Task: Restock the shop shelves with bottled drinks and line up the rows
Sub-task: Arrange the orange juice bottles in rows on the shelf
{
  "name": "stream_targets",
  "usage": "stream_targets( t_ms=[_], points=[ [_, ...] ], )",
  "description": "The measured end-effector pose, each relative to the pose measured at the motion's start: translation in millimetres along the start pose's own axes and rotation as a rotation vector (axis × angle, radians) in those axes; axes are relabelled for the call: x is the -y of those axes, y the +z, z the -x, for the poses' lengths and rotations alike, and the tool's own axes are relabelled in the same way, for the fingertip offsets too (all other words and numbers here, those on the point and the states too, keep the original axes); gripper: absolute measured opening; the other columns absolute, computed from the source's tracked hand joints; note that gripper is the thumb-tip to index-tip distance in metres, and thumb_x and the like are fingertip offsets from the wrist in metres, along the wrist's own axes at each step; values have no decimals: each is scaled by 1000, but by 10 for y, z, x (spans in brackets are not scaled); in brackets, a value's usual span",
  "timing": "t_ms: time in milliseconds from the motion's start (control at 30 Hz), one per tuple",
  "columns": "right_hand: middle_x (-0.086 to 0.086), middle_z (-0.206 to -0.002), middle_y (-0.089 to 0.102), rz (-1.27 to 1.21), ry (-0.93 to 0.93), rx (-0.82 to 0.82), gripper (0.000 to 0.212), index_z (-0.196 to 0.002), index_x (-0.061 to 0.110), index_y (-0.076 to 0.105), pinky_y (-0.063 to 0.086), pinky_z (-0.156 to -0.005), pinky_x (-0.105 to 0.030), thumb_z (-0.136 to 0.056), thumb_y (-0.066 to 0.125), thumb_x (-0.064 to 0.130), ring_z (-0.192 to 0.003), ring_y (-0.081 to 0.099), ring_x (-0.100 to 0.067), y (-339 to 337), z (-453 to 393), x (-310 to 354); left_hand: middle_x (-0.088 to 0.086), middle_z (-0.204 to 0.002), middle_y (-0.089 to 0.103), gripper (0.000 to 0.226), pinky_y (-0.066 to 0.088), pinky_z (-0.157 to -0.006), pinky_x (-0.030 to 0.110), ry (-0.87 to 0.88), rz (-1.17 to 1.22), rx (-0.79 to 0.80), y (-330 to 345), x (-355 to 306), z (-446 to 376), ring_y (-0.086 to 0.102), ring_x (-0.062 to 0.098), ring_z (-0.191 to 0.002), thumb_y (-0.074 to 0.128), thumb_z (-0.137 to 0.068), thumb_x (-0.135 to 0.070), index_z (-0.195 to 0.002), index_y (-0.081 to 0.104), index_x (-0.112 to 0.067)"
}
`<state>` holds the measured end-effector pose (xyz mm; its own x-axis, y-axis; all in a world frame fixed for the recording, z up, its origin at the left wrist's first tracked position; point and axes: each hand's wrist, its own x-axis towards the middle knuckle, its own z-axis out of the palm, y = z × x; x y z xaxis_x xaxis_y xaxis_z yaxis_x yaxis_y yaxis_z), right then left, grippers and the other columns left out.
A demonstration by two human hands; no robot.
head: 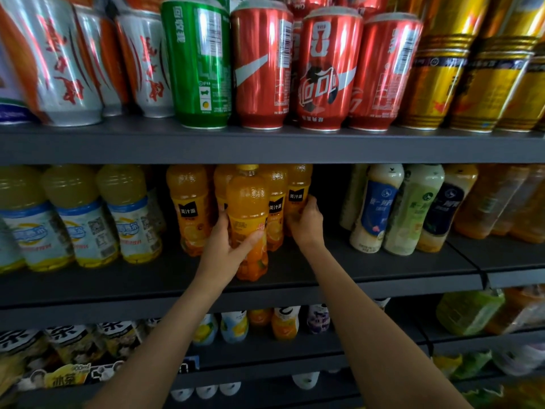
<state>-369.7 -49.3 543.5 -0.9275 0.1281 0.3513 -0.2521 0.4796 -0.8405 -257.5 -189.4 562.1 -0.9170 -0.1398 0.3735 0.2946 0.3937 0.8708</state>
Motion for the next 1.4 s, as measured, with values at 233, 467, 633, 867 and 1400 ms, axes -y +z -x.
stream_targets(
  t_ms=[233, 467, 633, 867, 1400],
  points=[
    [-18, -129, 50, 51, 5, 50, 50, -130, 1, 36, 46, -98, -41, -87, 59, 6, -120, 51, -31, -40, -13, 15, 0, -136, 46, 68, 41, -103, 38, -15, -9, -4, 6, 19, -1, 45, 13, -122, 60, -84, -31, -143, 27, -20],
    [-11, -137, 45, -207, -25, 99, 59, -136, 6, 34, 40, -99, -21, -84, 61, 0, -128, 43, -21, -455, 251, 9, -5, -122, 56, 55, 46, -93, 30, 17, 25, 46, 97, -42, 25, 55, 11, -108, 62, -82, -34, -131, 40, -23],
    [1, -109, 56, -325, -36, 573, 50, -118, 17, 41, 50, -86, -21, -78, 64, -2, -99, 56, -3, -659, 558, -3, -2, -115, 60, 52, 47, -90, 27, 57, 30, 82, 483, -162, -44, 58, 14, -107, 66, -81, -32, -127, 46, -18],
    [1, -96, 56, 20, -120, 132, 48, -118, 4, 47, 39, -59, -8, -79, 71, 18, -85, 53, -11, -574, 535, -2, -2, -132, 51, 62, 41, -102, 27, 73, -56, 26, 680, -141, -53, 49, 10, -121, 64, -83, -35, -136, 38, -18],
    [-13, -130, 44, 69, 55, 0, 69, -126, 6, 33, 43, -94, -38, -75, 76, 21, -120, 47, -29, -234, 243, 104, 7, -141, 42, 61, 36, -104, 33, -116, -285, -332, 863, 71, -100, 38, 22, -132, 56, -90, -26, -142, 29, -10]
  ],
)
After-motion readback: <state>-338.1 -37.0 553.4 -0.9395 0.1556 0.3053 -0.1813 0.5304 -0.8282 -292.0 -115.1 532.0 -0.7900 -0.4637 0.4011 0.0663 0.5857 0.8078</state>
